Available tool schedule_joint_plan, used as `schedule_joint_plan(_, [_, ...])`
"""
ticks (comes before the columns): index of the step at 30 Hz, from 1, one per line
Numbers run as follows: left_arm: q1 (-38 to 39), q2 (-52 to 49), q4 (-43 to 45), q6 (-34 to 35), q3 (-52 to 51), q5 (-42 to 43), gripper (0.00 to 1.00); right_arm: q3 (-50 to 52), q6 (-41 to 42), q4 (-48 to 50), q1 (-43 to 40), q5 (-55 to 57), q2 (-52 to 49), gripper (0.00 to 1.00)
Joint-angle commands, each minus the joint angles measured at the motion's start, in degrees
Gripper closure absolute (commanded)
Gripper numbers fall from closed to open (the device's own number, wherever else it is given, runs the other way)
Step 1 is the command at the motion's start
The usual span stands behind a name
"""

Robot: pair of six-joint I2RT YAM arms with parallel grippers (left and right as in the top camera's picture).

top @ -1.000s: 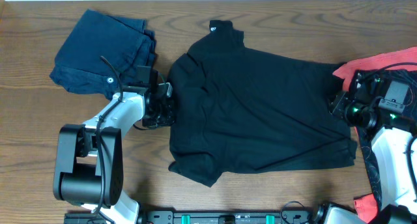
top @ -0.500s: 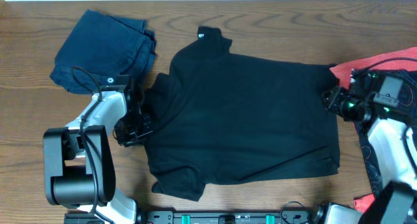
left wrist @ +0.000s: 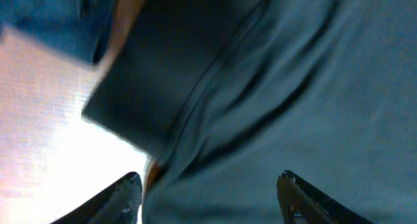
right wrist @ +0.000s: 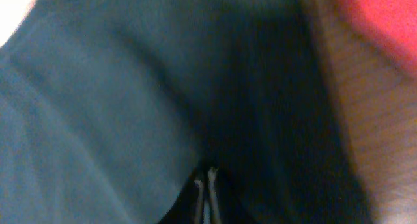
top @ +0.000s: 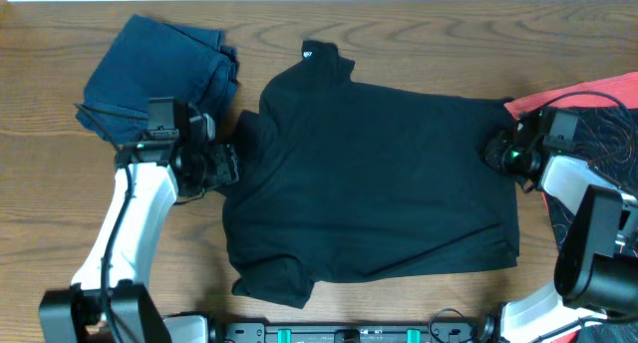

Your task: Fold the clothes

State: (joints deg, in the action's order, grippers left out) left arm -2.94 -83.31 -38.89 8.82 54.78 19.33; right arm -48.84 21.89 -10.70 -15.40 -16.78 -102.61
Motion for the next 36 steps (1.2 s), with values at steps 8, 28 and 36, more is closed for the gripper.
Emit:
schedule_joint_plan(8, [2.5, -4.2, 9.4, -4.8, 0.2, 4.3, 0.25, -0.9, 11.5, -15.5, -4.6, 29.3, -1.5, 0.99])
schedule_joint_plan(28, [12.1, -23.0, 29.8, -8.4, 0.2, -12.2, 0.49, -1.9, -0.2, -13.1, -0.8, -2.5, 17.8, 0.81])
schedule_joint_plan(36, [11.3, -24.0, 25.6, -1.7, 0.2, -19.4, 0.94, -1.7, -0.3, -13.1, 3.7, 6.5, 16.4, 0.91])
